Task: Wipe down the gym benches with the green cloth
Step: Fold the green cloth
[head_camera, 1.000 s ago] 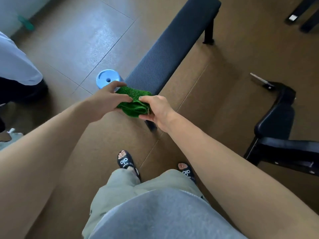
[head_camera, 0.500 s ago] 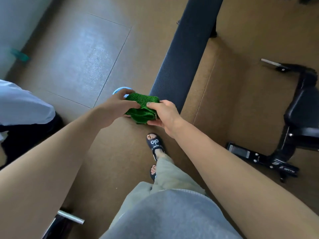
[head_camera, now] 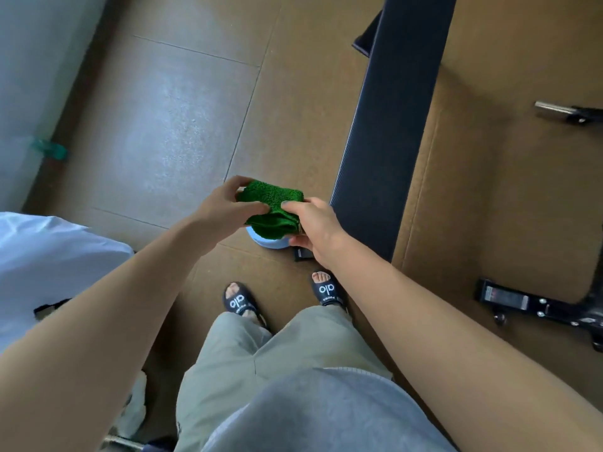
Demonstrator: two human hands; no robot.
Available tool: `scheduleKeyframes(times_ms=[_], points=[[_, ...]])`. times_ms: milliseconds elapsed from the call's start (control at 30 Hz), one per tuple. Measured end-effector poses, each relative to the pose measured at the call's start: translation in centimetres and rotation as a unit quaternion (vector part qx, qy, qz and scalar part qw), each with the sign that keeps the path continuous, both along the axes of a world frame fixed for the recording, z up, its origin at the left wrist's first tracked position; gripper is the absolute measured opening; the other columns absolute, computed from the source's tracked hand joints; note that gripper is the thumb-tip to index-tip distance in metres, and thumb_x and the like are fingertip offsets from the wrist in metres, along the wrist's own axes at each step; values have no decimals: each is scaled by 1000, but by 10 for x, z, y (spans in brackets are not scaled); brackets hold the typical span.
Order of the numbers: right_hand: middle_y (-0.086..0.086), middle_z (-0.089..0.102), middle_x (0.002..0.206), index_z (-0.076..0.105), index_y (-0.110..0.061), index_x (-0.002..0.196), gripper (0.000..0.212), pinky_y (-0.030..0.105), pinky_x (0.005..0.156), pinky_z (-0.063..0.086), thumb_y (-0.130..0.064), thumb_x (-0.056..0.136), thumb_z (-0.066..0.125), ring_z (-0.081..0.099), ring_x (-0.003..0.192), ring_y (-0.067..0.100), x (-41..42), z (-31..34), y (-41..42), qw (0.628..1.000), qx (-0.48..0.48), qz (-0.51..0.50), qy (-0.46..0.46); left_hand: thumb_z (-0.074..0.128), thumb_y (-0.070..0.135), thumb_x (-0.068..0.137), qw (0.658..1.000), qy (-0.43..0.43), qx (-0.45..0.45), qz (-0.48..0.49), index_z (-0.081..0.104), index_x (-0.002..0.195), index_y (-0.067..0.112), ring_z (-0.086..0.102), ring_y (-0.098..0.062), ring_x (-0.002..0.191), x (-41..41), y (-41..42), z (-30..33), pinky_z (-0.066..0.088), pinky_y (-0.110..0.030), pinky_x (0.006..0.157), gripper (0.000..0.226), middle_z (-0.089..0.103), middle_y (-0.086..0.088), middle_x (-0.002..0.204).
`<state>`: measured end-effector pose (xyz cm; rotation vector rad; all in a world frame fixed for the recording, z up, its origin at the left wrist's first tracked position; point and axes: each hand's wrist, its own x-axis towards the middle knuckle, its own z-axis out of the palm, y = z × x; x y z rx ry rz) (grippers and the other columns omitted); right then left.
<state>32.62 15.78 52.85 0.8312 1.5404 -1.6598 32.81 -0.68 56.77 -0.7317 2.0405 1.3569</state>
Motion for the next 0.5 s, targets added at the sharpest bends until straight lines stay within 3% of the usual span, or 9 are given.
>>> scheduleKeyframes(times_ms=[100, 233, 367, 500], points=[[15, 73, 114, 66, -16, 110, 23, 25, 47, 50, -25, 91, 73, 74, 90, 29, -16, -17, -36, 1000, 9, -21, -5, 81, 39, 54, 1000, -4, 5, -22, 64, 110, 37, 74, -26, 100, -25, -39, -24, 58, -47, 97, 59, 74, -5, 112], [13, 70, 116, 60, -14, 118, 33, 25, 48, 51, -25, 91, 75, 73, 97, 27, -28, -60, -89, 996, 59, -68, -16, 81, 18, 75, 997, -10, 28, -73, 60, 121, 21, 71, -31, 105, -49, -85, -78, 56, -48, 100, 50, 71, -13, 117], [13, 70, 116, 59, -14, 112, 26, 22, 42, 48, -22, 92, 74, 71, 83, 22, -31, -119, -133, 990, 70, -113, -47, 78, 29, 66, 992, -23, 16, -123, 58, 121, 26, 71, -27, 104, -65, -128, -144, 56, -47, 99, 59, 71, -9, 115], [10, 70, 116, 63, -18, 117, 29, 27, 49, 53, -25, 91, 74, 73, 92, 25, -28, -195, -155, 986, 111, -115, -50, 75, 37, 61, 984, -30, -1, -175, 55, 133, 25, 68, -27, 107, -71, -150, -224, 57, -47, 96, 76, 67, -8, 119]])
